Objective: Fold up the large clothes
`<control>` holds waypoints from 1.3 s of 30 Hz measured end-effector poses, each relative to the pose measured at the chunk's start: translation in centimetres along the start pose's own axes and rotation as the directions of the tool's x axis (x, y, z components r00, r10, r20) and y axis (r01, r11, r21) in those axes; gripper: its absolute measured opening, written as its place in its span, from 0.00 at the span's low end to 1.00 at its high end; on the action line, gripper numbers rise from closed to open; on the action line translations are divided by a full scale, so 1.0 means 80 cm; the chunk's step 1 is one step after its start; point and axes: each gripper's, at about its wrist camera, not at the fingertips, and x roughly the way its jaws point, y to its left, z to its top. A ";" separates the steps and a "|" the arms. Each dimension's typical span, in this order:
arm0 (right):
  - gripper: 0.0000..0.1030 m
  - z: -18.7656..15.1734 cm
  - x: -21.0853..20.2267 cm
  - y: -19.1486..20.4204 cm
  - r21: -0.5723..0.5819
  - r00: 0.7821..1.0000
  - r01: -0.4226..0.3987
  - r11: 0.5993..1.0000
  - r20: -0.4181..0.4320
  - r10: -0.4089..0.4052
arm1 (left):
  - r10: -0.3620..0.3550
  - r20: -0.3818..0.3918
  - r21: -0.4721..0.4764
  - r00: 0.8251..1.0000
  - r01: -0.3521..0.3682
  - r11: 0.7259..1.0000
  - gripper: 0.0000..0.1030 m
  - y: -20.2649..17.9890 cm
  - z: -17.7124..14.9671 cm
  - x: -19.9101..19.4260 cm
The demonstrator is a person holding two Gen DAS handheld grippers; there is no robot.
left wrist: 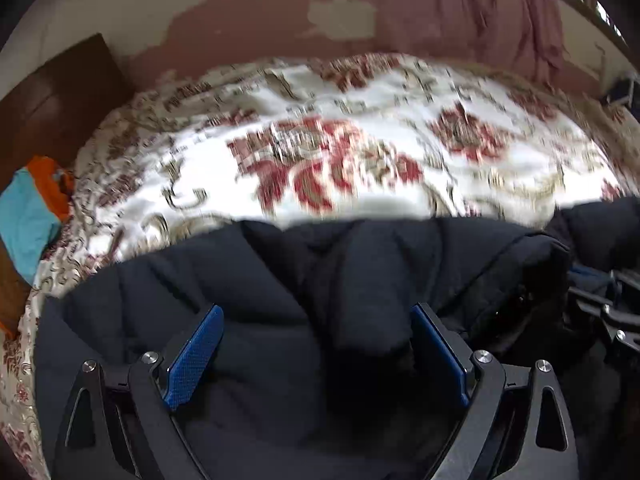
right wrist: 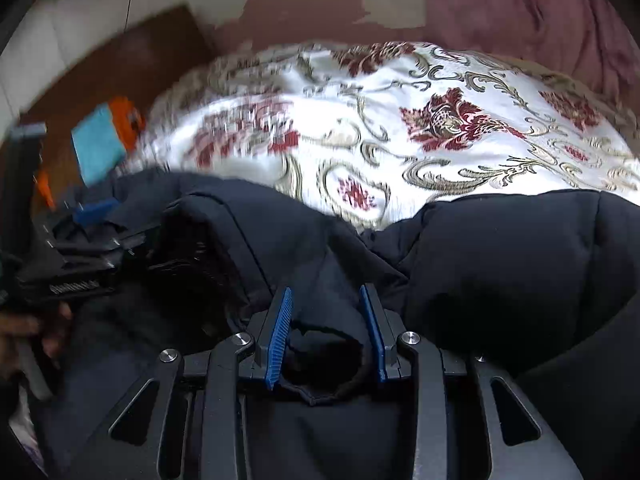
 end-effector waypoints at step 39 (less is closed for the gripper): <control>0.28 -0.025 -0.007 0.030 -0.036 0.993 -0.078 0.996 0.081 0.081 | -0.086 0.119 -0.006 0.989 0.088 0.996 0.92 0.012 -0.052 0.002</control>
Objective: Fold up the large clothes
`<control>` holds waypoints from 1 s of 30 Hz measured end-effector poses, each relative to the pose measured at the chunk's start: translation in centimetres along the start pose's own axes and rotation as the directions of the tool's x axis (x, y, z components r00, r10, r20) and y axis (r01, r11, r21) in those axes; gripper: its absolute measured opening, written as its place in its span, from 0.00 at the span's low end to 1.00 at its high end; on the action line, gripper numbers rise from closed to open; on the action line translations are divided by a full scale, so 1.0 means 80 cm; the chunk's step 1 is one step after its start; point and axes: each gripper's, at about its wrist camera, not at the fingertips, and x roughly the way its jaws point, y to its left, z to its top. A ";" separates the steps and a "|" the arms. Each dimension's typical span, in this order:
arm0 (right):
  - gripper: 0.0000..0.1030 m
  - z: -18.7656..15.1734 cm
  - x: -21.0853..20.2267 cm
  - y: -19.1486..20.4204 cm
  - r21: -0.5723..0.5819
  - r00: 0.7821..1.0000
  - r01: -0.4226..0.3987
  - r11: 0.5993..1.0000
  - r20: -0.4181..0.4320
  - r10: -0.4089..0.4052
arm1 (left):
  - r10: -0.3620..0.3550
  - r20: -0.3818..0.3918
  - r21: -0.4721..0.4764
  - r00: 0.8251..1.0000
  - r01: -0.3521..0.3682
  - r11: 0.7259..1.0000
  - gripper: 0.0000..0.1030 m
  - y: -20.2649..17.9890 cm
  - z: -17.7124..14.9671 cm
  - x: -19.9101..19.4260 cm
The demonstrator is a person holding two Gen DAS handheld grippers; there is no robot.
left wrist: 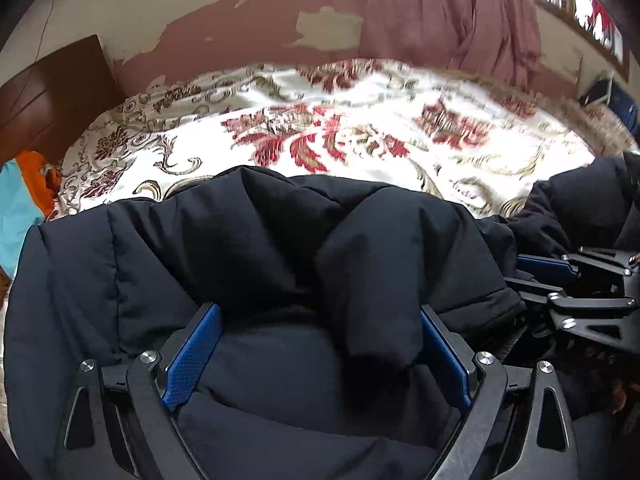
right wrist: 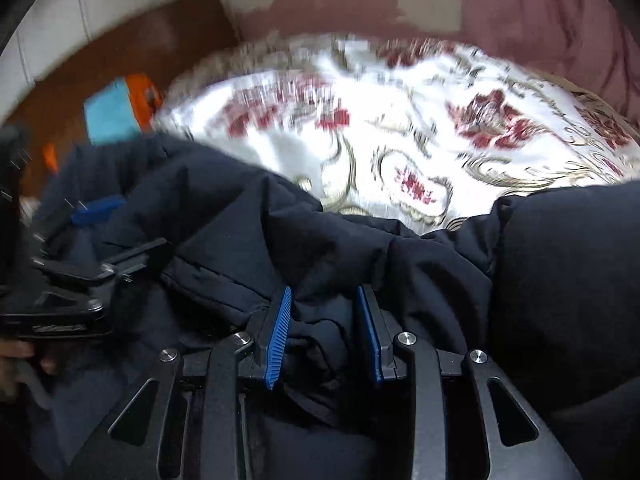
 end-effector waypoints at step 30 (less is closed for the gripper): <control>0.29 -0.016 -0.004 -0.004 -0.025 0.973 0.231 0.973 -0.011 -0.232 | 0.109 0.010 0.004 0.994 -0.109 0.994 1.00 -0.007 -0.013 0.001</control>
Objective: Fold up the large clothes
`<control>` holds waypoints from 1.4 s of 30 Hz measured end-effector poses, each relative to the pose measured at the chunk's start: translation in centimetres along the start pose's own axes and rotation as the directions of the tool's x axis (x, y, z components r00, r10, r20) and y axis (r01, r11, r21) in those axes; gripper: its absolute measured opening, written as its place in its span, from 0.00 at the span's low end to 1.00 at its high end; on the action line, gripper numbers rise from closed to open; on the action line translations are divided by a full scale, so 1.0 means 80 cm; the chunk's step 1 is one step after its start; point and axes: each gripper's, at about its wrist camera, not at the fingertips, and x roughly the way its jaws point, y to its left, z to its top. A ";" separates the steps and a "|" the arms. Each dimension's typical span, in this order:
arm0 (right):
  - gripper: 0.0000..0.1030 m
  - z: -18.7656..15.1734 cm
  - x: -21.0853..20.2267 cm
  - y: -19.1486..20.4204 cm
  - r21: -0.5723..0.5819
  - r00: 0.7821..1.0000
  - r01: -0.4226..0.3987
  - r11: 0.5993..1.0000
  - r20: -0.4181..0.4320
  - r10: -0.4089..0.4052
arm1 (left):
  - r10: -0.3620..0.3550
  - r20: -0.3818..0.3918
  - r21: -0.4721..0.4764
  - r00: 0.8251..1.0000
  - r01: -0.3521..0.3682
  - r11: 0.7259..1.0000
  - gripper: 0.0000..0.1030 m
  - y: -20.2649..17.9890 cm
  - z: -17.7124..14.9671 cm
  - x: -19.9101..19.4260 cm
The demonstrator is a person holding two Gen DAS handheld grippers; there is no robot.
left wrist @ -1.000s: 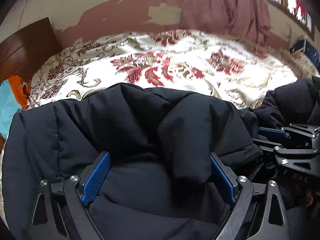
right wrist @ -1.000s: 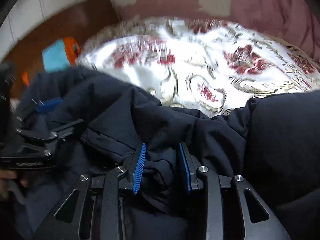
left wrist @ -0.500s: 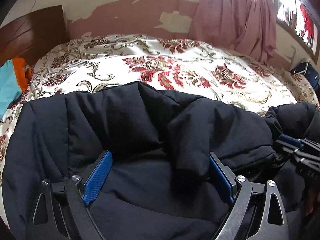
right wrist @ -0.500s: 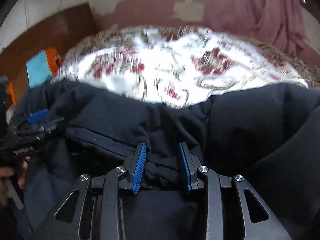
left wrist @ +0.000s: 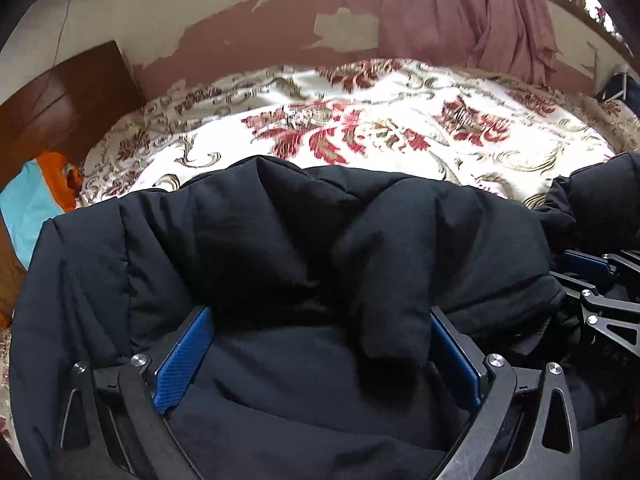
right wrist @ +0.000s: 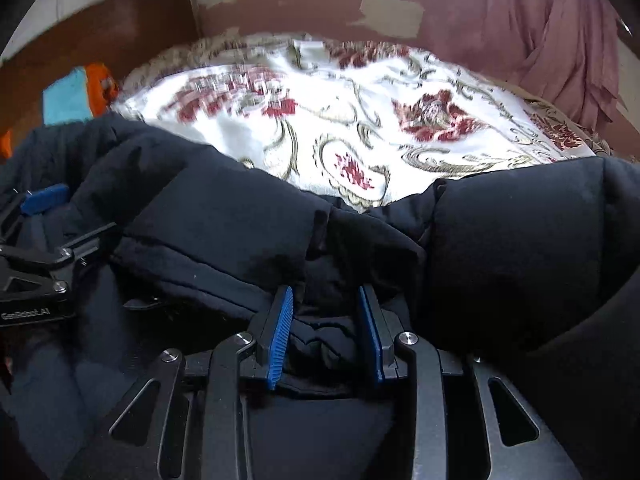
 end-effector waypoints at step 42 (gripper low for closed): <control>0.96 -0.204 -0.494 0.062 -0.101 0.939 -0.072 0.992 0.328 0.101 | -0.204 0.286 -0.031 0.936 0.221 0.975 1.00 0.020 -0.183 -0.474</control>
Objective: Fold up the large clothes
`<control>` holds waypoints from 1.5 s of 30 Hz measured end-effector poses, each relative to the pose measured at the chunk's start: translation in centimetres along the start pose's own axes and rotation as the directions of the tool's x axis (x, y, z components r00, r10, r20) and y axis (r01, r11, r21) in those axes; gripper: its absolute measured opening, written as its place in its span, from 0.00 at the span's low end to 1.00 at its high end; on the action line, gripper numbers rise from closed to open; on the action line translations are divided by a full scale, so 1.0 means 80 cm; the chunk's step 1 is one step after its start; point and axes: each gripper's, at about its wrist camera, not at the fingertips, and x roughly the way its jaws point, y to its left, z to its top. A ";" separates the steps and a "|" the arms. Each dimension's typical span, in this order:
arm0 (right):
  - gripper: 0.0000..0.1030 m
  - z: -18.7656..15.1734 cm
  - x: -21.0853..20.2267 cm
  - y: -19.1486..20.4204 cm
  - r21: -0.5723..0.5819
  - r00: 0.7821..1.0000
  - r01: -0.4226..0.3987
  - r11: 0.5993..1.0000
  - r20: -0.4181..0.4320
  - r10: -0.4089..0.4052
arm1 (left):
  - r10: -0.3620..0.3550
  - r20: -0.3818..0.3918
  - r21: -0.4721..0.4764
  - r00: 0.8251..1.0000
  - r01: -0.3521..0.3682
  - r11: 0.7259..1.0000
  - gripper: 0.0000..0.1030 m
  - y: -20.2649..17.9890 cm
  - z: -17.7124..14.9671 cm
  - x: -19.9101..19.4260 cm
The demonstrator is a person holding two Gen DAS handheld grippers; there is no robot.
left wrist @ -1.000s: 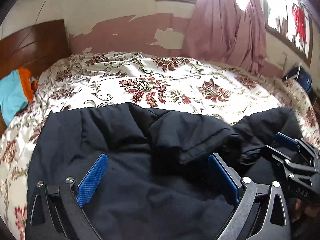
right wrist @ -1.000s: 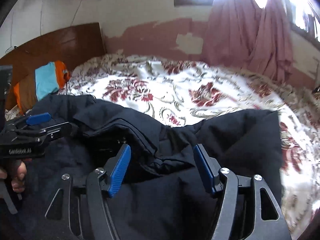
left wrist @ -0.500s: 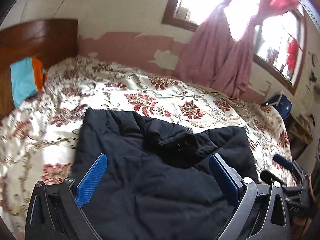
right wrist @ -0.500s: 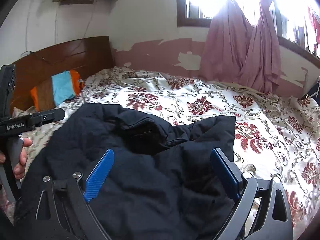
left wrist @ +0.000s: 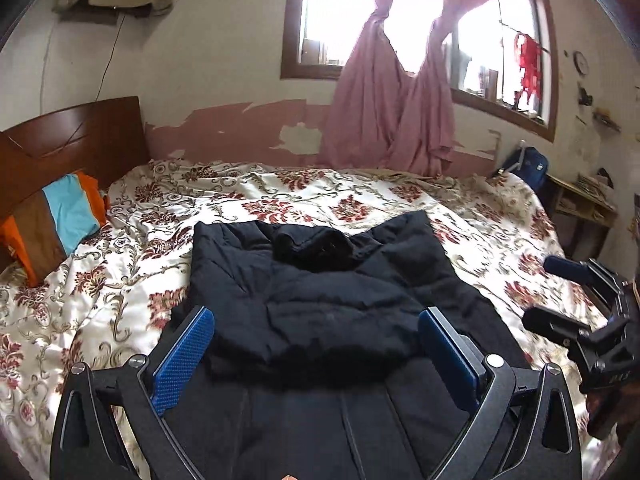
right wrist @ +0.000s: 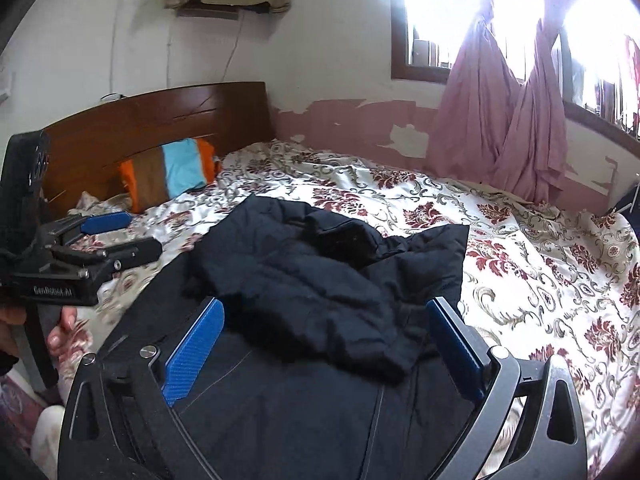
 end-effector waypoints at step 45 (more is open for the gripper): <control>0.96 -0.196 -0.085 0.066 -0.187 0.968 -0.040 0.982 -0.249 -0.008 | 0.122 -0.108 0.042 0.987 -0.118 0.992 1.00 0.029 -0.230 -0.162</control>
